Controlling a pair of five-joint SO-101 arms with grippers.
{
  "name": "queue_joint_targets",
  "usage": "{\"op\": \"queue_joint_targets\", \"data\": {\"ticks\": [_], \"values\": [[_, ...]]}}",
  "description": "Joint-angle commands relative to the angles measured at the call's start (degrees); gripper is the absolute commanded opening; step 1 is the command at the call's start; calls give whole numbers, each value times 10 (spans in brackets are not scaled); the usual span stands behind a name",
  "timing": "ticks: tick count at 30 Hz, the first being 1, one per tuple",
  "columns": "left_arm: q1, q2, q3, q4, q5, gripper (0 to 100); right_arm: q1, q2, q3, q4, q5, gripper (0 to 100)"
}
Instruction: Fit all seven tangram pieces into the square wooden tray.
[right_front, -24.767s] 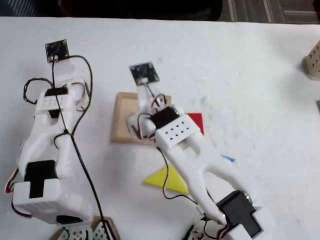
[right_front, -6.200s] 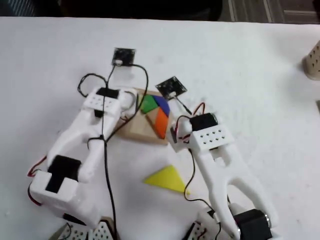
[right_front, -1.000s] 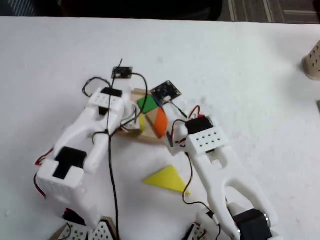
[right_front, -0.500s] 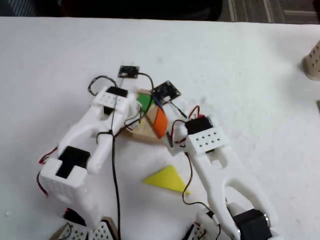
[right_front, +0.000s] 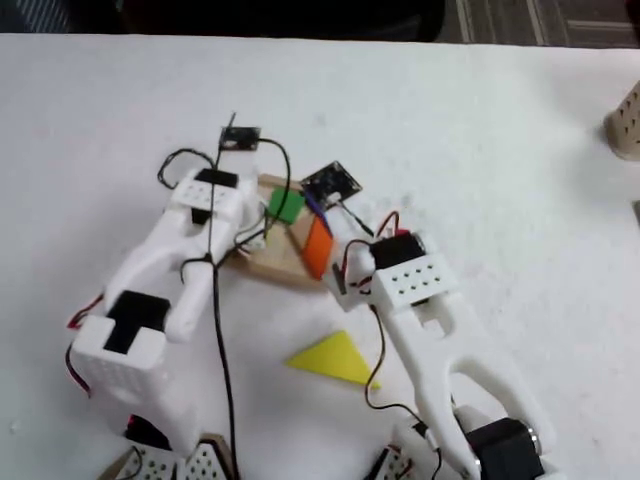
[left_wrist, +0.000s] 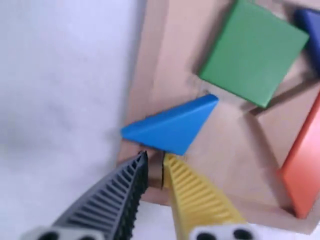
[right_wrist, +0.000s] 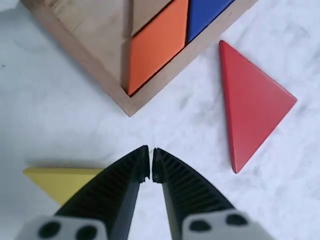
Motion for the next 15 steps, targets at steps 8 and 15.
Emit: {"op": "queue_joint_targets", "data": {"ticks": [8,15], "values": [[15,-22,-29,-36,-1,236,-5,-22,-4,-9,0,18],[18,1,-37,-80,1,233,-5,-22,-4,-8,0,18]]}}
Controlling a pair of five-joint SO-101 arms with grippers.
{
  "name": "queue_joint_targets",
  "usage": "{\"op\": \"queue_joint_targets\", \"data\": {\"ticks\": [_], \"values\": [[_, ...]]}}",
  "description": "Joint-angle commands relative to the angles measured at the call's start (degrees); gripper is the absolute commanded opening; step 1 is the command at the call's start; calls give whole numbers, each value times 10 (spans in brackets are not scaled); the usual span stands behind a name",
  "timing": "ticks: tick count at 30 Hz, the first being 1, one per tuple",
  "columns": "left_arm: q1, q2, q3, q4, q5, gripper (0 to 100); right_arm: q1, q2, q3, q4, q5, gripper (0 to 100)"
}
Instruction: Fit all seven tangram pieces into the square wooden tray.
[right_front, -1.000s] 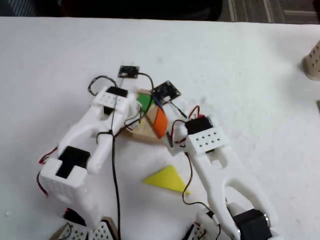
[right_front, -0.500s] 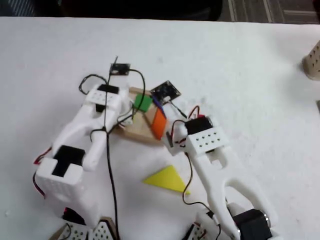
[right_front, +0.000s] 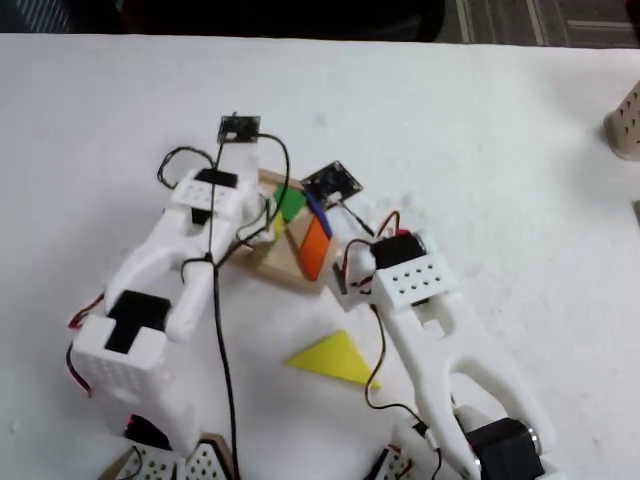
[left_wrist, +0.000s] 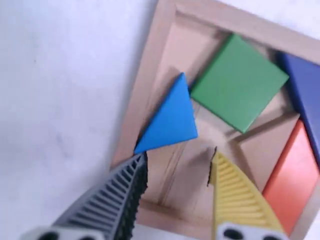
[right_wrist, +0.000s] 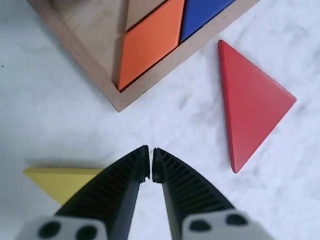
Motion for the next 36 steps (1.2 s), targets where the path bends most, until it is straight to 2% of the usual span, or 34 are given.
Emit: {"op": "queue_joint_targets", "data": {"ticks": [1,10,14,17,23,28,31,36], "values": [[10,12,-45,-19,1,233,-6,-22,-4,-8,0,18],[0,26,-127,68,-7,237,-5,-22,-4,-7,0,18],[-25,11,-134,70,-55,237,-6,-22,-4,-8,0,18],[-29,7,-134,43,-56,237,-6,-22,-4,-8,0,18],[-11,10,-130,-64,-55,234,-6,-22,-4,-8,0,18],[7,43,-142,-89,-55,237,-6,-22,-4,-9,0,17],[10,87,-179,-78,-57,234,-7,-22,-4,-9,0,17],[-14,138,-248,23,-55,234,-5,-22,-4,-9,0,17]]}}
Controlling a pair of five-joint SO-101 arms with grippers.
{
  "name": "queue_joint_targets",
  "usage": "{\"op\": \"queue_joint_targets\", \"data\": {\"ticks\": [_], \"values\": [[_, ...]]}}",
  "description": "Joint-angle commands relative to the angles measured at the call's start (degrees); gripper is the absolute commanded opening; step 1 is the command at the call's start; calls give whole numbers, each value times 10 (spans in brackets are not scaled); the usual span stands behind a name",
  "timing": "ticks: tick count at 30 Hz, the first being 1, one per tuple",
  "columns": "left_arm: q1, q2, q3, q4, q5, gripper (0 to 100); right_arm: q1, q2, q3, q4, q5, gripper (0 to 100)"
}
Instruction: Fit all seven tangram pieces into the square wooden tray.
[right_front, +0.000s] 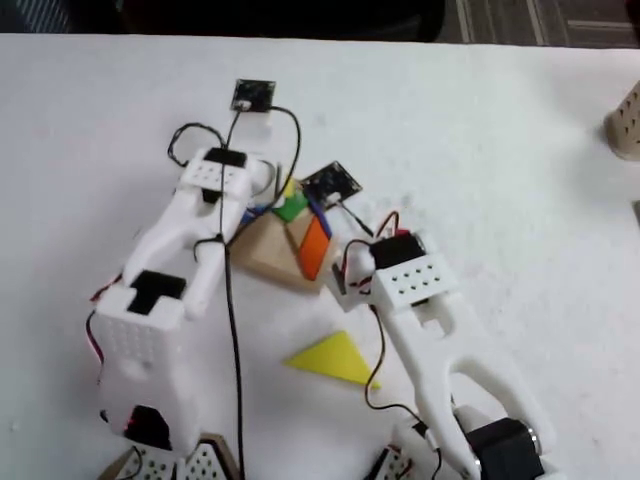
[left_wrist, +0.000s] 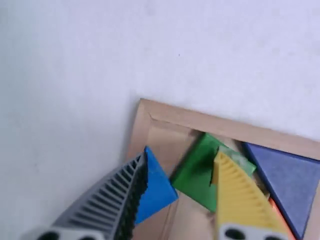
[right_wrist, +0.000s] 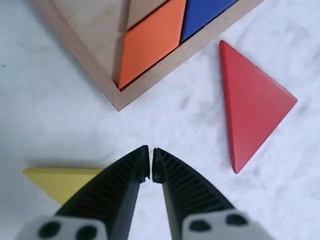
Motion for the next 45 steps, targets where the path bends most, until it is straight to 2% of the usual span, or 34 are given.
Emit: {"op": "queue_joint_targets", "data": {"ticks": [1,5,10,16,19,25,34,45], "values": [[-22,15,-62,64,-4,234,-3,-22,-4,-9,0,17],[-53,18,-69,98,-4,234,-4,-22,-4,-9,0,17],[-57,17,-44,152,29,234,-3,-22,-4,-9,0,17],[-75,11,-39,196,34,234,-3,-22,-4,-9,0,17],[-86,-22,-20,193,31,234,-3,-22,-4,-9,0,17],[-81,-94,123,120,2,234,-2,-22,-4,-9,0,17],[-60,-191,286,116,3,234,-5,-22,-4,-9,0,17],[-38,-393,505,54,3,234,-5,-26,2,-8,0,17]]}}
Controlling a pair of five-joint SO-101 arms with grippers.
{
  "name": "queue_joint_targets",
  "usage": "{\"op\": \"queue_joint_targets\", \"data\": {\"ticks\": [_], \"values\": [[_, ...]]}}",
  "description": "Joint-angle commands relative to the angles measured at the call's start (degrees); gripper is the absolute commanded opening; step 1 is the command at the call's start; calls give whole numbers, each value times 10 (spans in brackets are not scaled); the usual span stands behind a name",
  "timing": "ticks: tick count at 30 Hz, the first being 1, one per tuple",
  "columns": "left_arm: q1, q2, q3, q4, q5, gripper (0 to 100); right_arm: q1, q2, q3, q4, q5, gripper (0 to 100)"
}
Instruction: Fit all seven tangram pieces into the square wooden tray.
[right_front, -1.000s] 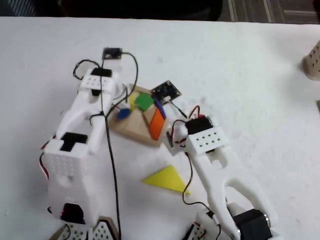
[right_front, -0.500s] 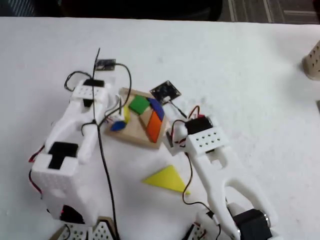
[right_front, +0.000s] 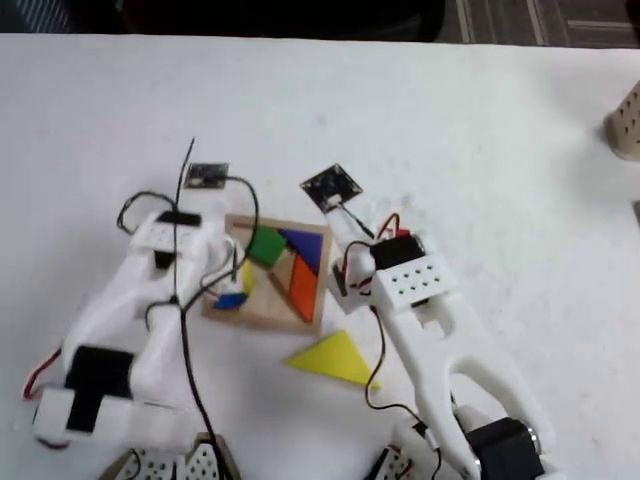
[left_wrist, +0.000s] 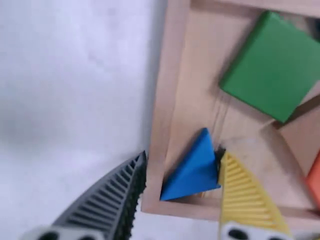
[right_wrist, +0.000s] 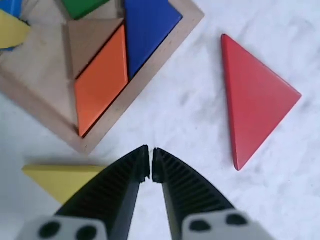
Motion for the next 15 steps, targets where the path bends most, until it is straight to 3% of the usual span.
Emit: {"op": "queue_joint_targets", "data": {"ticks": [1,9,15], "values": [[15,-74,53,-12,-9,236,-5,-26,-5,-8,0,17],[8,-109,45,-40,-7,237,-6,-27,-5,-8,0,17],[-44,-67,17,-62,-6,237,-38,-27,-4,-6,-2,17]]}}
